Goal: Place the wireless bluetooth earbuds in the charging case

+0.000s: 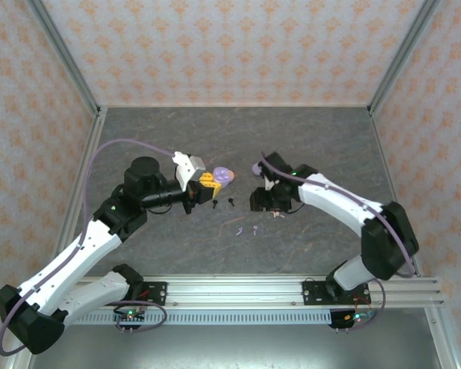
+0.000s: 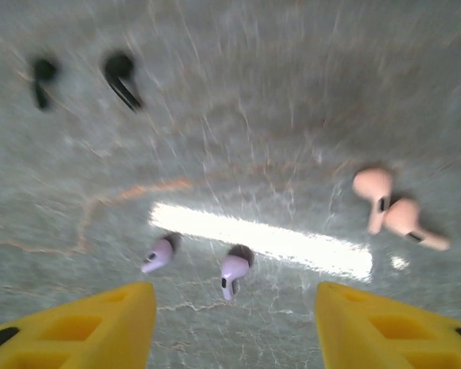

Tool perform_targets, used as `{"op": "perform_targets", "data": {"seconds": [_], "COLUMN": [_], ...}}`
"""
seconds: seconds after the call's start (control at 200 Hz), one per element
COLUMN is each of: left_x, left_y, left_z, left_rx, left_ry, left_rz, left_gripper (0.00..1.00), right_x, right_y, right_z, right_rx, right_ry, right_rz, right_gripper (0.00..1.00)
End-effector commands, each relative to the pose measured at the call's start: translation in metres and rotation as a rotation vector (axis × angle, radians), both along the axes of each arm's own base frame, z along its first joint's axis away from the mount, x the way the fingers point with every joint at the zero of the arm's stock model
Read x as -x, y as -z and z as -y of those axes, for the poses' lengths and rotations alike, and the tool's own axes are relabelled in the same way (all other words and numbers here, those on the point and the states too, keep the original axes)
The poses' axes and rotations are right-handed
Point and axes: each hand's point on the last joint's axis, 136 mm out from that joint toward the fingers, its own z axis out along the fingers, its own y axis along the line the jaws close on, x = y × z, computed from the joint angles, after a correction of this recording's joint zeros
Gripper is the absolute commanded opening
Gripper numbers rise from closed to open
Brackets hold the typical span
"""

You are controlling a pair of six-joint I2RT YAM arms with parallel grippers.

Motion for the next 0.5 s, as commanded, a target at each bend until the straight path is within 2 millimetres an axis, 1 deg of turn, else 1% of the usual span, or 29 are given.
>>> {"op": "perform_targets", "data": {"seconds": [0.0,0.16,0.345,0.495], "left_x": [0.003,0.003,0.003,0.004], "left_y": [-0.004,-0.002,-0.001,0.000], "left_z": [-0.001,-0.001,-0.002,-0.002], "left_rx": [-0.004,0.000,0.010,0.007], "left_ry": [0.000,0.000,-0.003,-0.003], "left_rz": [0.035,0.027,0.025,0.024], "left_gripper": [0.00,0.00,0.00,0.00], "right_x": [0.014,0.017,0.019,0.024], "right_y": [0.024,0.044,0.056,0.063], "right_z": [-0.001,-0.008,-0.014,-0.019], "right_rx": [0.068,0.103,0.109,0.108], "right_ry": [0.009,-0.005,-0.021,-0.036], "right_rz": [-0.065,-0.101,-0.130,-0.161], "right_gripper": [0.54,0.50,0.44,0.39]}}
